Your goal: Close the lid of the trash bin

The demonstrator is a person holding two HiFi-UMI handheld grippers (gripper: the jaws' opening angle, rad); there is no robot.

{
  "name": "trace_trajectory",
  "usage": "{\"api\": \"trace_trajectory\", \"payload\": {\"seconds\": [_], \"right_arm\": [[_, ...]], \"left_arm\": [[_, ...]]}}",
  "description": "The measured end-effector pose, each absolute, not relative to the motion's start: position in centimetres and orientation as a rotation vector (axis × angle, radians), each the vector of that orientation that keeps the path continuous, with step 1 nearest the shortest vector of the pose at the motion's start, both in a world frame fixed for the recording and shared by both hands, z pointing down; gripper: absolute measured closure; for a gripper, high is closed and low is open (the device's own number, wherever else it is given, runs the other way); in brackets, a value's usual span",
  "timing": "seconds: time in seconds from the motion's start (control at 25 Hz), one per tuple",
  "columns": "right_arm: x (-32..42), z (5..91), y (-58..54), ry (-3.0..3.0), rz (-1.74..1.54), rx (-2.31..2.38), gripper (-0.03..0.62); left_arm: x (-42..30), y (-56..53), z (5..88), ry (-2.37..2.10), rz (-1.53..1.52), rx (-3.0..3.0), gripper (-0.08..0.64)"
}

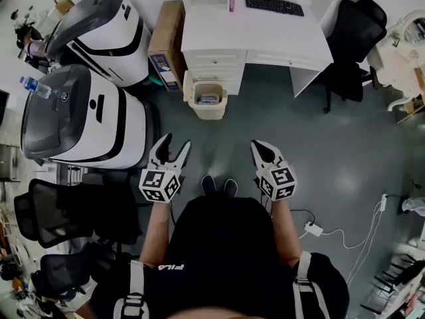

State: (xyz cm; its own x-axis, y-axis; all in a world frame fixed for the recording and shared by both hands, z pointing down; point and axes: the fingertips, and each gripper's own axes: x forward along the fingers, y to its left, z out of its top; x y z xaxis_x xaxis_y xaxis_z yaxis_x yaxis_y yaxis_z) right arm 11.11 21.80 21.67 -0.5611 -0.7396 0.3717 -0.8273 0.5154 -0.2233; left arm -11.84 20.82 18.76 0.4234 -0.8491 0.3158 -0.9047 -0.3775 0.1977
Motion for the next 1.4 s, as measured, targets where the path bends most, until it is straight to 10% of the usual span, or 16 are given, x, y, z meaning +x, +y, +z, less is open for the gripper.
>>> {"api": "trace_trajectory", "payload": {"seconds": [0.2,1.4], "right_arm": [[11.7,21.7,21.9,-2.540,0.571,1.325,0.589],[7.8,27.4,7.6,-2.515,0.613,1.352,0.589]], "left_arm": [[-11.4,21.3,18.9,-1.528,0.268,2.324,0.169],[-16.5,5.2,27.2,-1.445,0.304,2.252,0.169]]}}
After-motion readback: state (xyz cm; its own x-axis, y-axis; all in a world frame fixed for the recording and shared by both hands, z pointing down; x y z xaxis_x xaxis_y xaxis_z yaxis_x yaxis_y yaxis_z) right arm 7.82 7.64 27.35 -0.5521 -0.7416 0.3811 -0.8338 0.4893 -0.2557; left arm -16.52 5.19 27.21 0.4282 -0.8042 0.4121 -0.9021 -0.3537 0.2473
